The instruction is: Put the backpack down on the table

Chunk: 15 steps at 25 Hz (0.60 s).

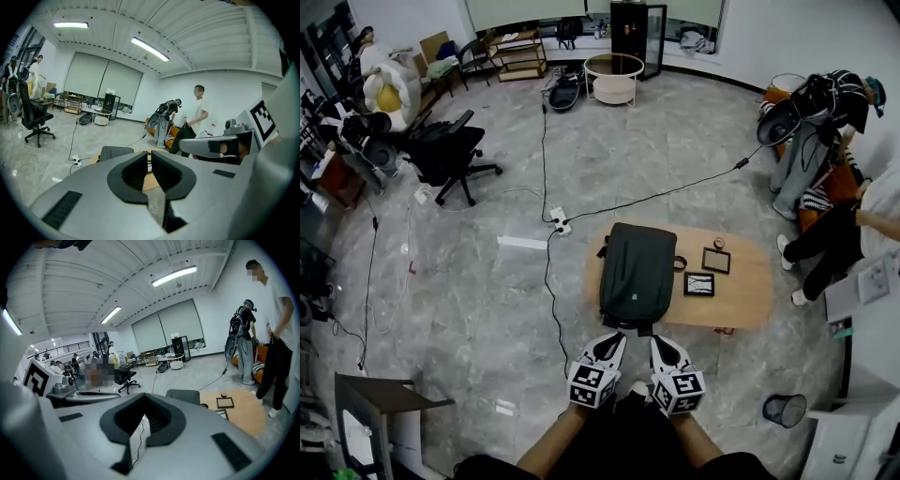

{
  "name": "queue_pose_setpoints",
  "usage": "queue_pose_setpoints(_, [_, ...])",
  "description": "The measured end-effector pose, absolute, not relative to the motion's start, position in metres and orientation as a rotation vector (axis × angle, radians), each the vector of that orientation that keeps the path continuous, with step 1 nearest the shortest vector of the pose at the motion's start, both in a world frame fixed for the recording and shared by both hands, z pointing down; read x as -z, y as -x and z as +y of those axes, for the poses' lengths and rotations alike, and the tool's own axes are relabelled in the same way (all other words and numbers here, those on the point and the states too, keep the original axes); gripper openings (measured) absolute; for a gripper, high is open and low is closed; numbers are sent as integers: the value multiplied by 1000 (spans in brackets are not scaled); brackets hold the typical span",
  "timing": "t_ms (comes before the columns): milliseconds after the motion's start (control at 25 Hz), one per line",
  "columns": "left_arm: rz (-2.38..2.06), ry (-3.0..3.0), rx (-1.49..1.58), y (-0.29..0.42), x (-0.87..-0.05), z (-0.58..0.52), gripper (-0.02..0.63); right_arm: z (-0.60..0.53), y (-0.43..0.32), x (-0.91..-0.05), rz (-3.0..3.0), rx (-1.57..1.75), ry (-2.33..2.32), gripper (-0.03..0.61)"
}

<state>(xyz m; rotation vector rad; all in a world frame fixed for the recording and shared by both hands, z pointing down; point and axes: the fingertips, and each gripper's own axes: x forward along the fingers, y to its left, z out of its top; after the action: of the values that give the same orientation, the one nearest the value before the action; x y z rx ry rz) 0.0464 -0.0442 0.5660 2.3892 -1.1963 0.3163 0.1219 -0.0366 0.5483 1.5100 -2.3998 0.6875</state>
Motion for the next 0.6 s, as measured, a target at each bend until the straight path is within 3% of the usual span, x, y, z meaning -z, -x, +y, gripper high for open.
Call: queue_pose_setpoints(600, [-1192, -2393, -337, -39, -567, -42, 35, -35, -109, -546, -2434, -657, -1491, 9])
